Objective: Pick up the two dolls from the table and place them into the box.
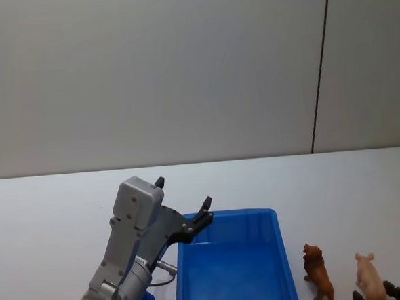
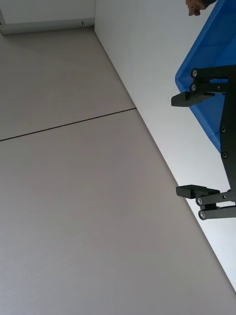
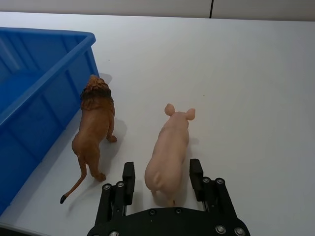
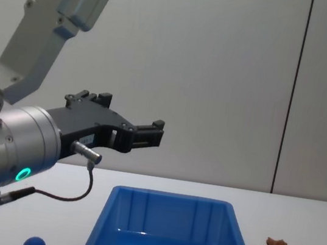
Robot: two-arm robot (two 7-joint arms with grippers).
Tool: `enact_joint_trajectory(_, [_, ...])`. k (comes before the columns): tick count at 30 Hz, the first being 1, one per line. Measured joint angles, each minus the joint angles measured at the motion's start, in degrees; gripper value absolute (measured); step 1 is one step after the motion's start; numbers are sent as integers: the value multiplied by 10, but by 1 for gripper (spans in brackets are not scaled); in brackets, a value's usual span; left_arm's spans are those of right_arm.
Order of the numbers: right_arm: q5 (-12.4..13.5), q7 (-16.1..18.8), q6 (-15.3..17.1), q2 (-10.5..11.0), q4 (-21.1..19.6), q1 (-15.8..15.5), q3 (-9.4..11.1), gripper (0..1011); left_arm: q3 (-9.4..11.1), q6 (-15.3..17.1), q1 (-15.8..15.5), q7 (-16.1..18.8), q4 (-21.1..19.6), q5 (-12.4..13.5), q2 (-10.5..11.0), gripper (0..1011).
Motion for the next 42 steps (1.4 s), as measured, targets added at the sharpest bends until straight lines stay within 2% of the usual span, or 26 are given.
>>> enact_joint_trajectory(1, [0, 0, 0, -1, 1, 1, 0, 691, 0, 0, 0, 0, 0, 0, 0, 1003])
enact_joint_trajectory(3, [-1, 0, 0, -3, 3, 2, -1, 589, 0, 0, 0, 0, 0, 0, 0, 1003])
enact_joint_trajectory(5, [-1, -1, 0, -4, 3, 3, -1, 570, 0, 0, 0, 0, 0, 0, 0, 1003])
enact_joint_trajectory(8, [-4, -5, -2, -5, 3, 4, -1, 448, 0, 0, 0, 0, 0, 0, 0, 1003])
enact_joint_trajectory(12, [-9, -10, -8, -6, -2, 4, -1, 374, 0, 0, 0, 0, 0, 0, 0, 1003])
enact_joint_trajectory(20, [-27, -19, -24, -7, -22, 8, 1, 374, 0, 0, 0, 0, 0, 0, 0, 1003])
enact_joint_trajectory(26, [-44, -14, -35, -9, -42, 19, 2, 374, 0, 0, 0, 0, 0, 0, 0, 1003])
enact_joint_trajectory(33, [-59, 16, -37, -18, -57, 44, -1, 374, 0, 0, 0, 0, 0, 0, 0, 1003])
enact_joint_trajectory(42, [-70, 69, -21, -44, -55, 88, -16, 374, 0, 0, 0, 0, 0, 0, 0, 1003])
